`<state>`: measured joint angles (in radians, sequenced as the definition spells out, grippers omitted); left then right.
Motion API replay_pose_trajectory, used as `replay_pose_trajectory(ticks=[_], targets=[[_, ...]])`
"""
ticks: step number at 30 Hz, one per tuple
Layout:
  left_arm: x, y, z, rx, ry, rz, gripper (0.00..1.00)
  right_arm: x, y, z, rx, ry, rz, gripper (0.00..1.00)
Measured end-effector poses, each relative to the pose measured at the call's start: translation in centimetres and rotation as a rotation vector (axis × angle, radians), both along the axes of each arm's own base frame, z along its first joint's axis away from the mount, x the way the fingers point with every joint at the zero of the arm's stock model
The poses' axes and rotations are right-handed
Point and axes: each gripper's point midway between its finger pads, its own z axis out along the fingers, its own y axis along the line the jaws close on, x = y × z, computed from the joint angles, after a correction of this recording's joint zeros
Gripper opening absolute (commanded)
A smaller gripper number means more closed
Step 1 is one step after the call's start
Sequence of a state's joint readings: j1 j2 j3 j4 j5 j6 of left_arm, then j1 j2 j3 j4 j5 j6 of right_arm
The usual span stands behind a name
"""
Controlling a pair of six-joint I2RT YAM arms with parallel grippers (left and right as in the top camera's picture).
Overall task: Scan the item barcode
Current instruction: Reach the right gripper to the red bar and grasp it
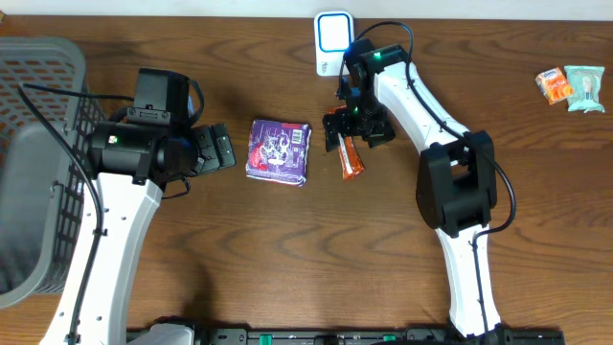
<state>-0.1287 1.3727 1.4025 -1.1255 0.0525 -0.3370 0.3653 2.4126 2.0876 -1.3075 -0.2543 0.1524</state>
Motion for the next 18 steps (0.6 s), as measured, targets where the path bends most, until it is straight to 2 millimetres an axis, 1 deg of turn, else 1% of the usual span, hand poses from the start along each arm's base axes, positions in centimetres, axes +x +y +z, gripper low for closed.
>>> replay_pose_trajectory(ticks=[14, 15, 16, 18], targets=[[0.0, 0.0, 0.0, 0.0, 0.0, 0.0, 0.98, 0.7, 0.3, -0.1, 0.01, -0.025, -0.023, 0.99], [0.0, 0.0, 0.0, 0.0, 0.0, 0.0, 0.98, 0.9, 0.5, 0.0, 0.023, -0.03, -0.024, 0.98], [0.0, 0.0, 0.0, 0.0, 0.0, 0.0, 0.98, 1.0, 0.6, 0.0, 0.034, -0.031, -0.027, 0.94], [0.0, 0.0, 0.0, 0.0, 0.0, 0.0, 0.98, 1.3, 0.9, 0.1, 0.061, -0.035, -0.034, 0.79]])
